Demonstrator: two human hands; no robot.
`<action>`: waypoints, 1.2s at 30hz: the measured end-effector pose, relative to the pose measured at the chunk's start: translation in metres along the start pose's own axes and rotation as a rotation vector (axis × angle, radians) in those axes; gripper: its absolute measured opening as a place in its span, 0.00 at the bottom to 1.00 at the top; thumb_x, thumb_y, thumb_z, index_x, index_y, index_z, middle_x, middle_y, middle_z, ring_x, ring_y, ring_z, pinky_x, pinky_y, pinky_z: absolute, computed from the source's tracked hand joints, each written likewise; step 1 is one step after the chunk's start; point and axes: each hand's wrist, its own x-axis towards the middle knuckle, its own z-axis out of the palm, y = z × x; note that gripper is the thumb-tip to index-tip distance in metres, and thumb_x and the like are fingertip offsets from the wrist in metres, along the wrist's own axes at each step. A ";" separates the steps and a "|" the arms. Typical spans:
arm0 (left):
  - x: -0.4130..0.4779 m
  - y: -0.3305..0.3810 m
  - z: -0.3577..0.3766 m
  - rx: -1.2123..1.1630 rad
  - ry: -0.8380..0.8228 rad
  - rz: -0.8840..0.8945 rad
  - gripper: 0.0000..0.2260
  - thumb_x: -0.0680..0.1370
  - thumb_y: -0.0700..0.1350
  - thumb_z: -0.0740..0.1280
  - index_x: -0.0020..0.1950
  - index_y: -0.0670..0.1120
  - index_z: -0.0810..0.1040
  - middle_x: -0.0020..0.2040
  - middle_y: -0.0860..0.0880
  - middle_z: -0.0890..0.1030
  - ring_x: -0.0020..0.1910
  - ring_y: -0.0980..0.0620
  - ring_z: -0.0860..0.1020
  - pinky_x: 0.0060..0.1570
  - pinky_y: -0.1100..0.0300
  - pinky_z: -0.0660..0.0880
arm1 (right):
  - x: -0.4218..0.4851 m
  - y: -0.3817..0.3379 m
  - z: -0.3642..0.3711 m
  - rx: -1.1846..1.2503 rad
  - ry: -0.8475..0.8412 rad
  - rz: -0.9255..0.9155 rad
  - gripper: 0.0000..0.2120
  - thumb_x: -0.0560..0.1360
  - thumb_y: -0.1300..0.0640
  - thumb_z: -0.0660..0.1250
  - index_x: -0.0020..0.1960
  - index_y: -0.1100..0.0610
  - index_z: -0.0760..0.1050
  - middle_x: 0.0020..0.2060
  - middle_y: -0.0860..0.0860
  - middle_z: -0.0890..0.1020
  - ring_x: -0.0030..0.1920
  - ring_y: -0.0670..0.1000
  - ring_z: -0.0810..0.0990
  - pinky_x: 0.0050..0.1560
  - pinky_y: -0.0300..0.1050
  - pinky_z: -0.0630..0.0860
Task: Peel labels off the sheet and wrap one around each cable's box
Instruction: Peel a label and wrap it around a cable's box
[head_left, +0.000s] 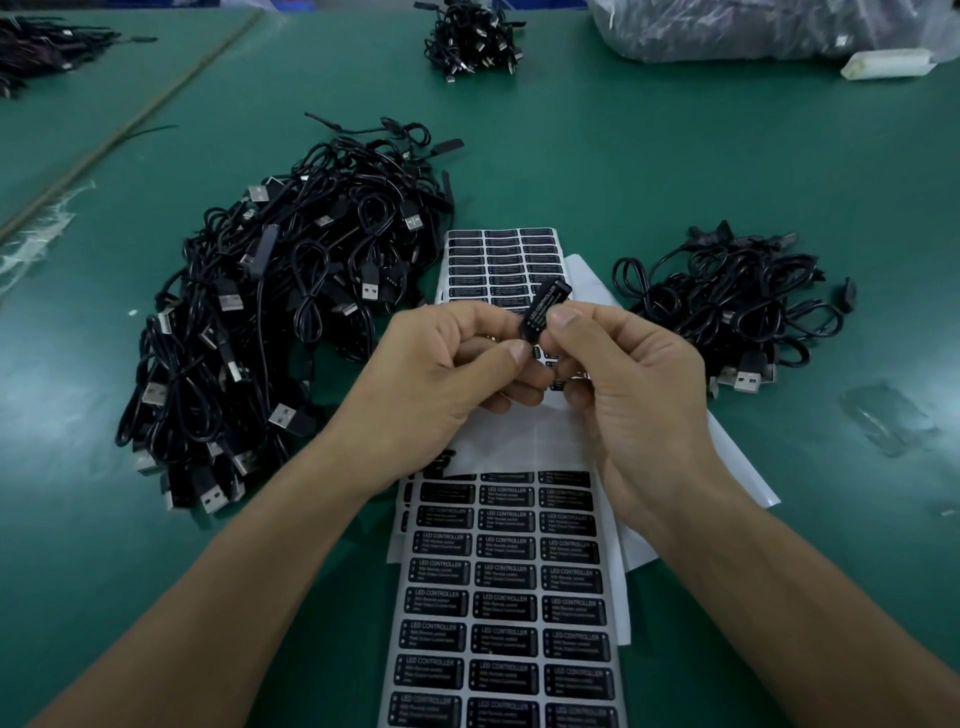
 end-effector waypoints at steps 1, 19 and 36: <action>0.000 0.000 0.000 0.000 0.001 -0.002 0.05 0.82 0.38 0.66 0.52 0.44 0.81 0.42 0.47 0.87 0.40 0.53 0.85 0.40 0.65 0.79 | 0.000 0.000 0.000 -0.001 0.001 0.003 0.07 0.76 0.62 0.70 0.39 0.57 0.81 0.32 0.47 0.82 0.30 0.39 0.77 0.32 0.30 0.73; -0.002 0.001 0.001 -0.011 -0.009 0.006 0.05 0.81 0.37 0.66 0.51 0.45 0.81 0.42 0.47 0.87 0.40 0.53 0.85 0.39 0.66 0.79 | -0.001 -0.001 0.000 0.020 0.001 -0.022 0.06 0.77 0.65 0.69 0.41 0.61 0.80 0.29 0.46 0.82 0.27 0.39 0.76 0.29 0.31 0.72; -0.003 0.003 0.004 0.017 0.010 0.028 0.03 0.79 0.40 0.70 0.53 0.44 0.81 0.42 0.47 0.87 0.39 0.53 0.85 0.39 0.65 0.79 | 0.000 0.006 -0.001 -0.020 -0.012 -0.102 0.07 0.77 0.65 0.70 0.41 0.60 0.82 0.29 0.46 0.82 0.28 0.41 0.77 0.30 0.32 0.74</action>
